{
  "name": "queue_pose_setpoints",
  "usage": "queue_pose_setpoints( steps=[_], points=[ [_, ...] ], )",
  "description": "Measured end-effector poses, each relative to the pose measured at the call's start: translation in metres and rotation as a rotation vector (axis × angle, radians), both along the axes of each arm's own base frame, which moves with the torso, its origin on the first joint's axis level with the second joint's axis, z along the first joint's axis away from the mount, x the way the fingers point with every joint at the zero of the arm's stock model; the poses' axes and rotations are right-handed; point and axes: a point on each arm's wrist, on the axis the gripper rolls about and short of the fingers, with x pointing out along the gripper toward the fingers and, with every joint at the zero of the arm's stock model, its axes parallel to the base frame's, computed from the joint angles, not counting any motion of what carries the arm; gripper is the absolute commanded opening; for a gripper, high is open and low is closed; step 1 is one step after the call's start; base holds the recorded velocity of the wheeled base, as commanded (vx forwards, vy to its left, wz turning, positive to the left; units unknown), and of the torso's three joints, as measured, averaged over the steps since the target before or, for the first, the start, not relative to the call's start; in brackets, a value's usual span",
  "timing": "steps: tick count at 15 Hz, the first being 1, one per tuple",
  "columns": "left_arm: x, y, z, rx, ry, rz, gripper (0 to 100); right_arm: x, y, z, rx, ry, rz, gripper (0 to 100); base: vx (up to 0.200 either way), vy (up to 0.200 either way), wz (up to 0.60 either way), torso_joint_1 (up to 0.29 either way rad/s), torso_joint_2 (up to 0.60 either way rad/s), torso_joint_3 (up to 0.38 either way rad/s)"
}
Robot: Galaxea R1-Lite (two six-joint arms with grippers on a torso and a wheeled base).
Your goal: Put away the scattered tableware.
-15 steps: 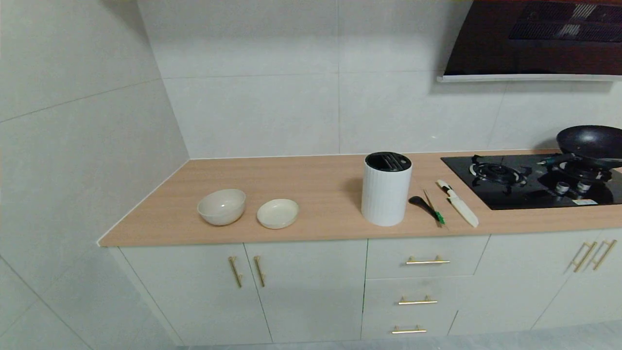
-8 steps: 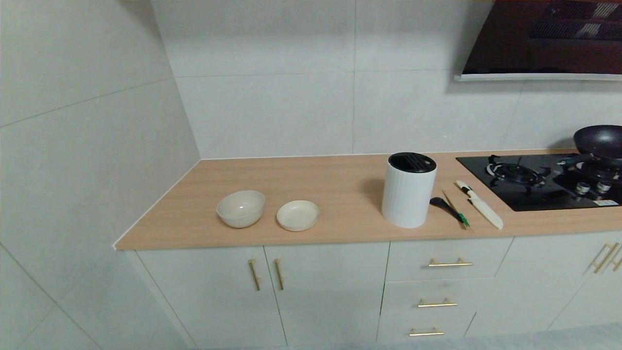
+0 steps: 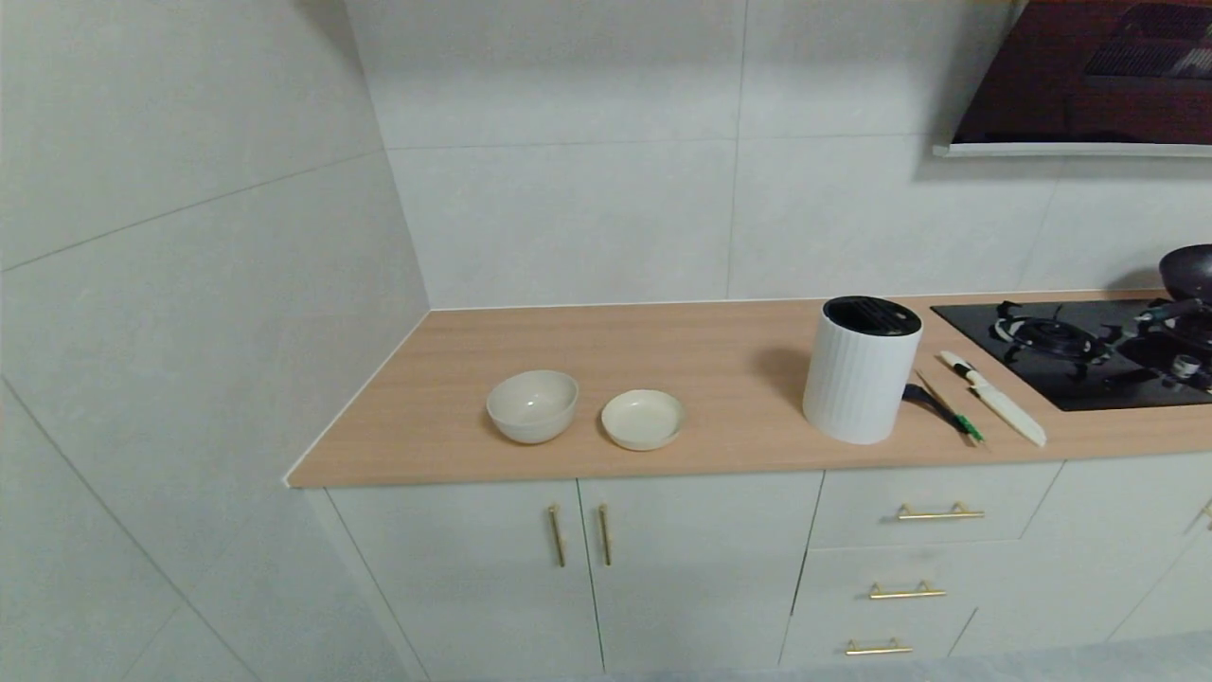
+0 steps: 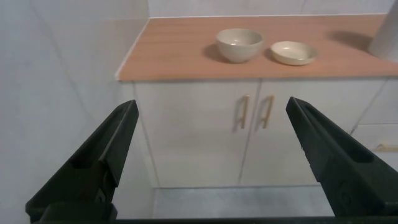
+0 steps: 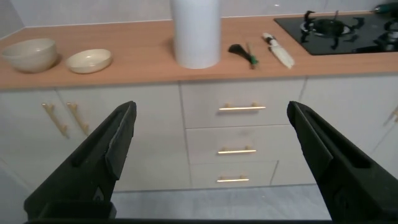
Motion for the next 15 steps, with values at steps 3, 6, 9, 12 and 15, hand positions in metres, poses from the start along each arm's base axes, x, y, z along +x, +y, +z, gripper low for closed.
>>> queue_pose_setpoints(
  steps=[3,6,9,12,15],
  points=[
    [0.0000,0.0000,0.0001,0.000,0.000,0.000,100,0.0000,0.0000,0.0000,0.000,0.000,0.000,100,0.000,0.200,0.00,0.002,0.00,0.002],
    [0.0000,0.0000,0.0000,0.001,0.000,0.000,100,0.0000,0.0000,0.0000,0.001,0.000,0.000,100,0.000,0.133,0.00,0.002,0.00,0.003],
    [0.0001,0.0000,-0.0002,0.001,0.001,0.000,100,0.0000,0.0000,0.0000,0.001,0.000,0.000,100,0.000,0.000,0.00,0.000,0.00,0.000],
    [0.0000,0.0000,0.0000,0.001,0.000,0.000,100,0.0000,0.0000,0.0000,0.001,0.000,0.000,100,0.000,0.000,0.00,0.000,0.00,0.000],
    [0.0000,0.0000,0.0000,0.000,0.000,0.000,100,0.0000,0.0000,0.0000,0.001,0.000,0.000,100,0.000,0.000,0.00,0.000,0.00,0.000]
  ],
)
